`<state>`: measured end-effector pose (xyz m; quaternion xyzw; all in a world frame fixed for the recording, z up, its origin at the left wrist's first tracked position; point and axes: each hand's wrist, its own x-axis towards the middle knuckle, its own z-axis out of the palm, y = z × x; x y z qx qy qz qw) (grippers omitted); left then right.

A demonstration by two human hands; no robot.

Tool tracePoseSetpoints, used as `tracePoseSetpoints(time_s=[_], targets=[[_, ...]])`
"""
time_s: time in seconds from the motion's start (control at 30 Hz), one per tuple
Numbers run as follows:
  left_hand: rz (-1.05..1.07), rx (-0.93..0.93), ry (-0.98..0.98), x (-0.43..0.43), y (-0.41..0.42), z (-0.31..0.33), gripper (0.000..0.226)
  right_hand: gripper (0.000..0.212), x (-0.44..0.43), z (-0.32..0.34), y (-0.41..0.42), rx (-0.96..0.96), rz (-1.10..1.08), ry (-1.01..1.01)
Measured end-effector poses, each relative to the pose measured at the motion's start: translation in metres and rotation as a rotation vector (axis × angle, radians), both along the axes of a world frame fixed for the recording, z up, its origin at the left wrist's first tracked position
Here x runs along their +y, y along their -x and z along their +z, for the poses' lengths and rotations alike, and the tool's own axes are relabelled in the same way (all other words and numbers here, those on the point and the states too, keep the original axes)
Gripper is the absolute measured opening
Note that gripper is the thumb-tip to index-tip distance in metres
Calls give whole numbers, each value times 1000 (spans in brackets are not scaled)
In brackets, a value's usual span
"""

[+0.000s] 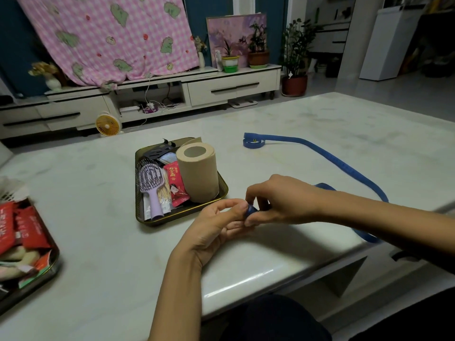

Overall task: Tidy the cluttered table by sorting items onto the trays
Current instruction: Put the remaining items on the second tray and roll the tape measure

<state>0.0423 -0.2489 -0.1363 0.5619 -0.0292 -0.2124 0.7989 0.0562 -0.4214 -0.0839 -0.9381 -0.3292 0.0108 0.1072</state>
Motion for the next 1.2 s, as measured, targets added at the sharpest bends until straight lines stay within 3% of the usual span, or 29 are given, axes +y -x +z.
tracePoseSetpoints(time_s=[0.2, 0.43, 0.83, 0.97, 1.07, 1.2], targets=[[11, -17, -21, 0, 0, -1, 52, 29, 7, -19, 5, -202, -38, -4], [-95, -45, -77, 4, -1, 0, 53, 36, 5, -1, 5, 139, 114, -25], [-176, 25, -81, 12, -3, 5, 56, 31, 2, 5, 7, 278, 142, -79], [-176, 5, -88, 10, -3, 6, 55, 28, 0, 4, 6, 185, 148, -65], [-61, 3, 19, 2, -2, 2, 51, 26, -2, 1, 4, 14, 45, -70], [-88, 25, 97, -7, 3, -1, 44, 23, 3, -7, 6, -168, -5, -48]])
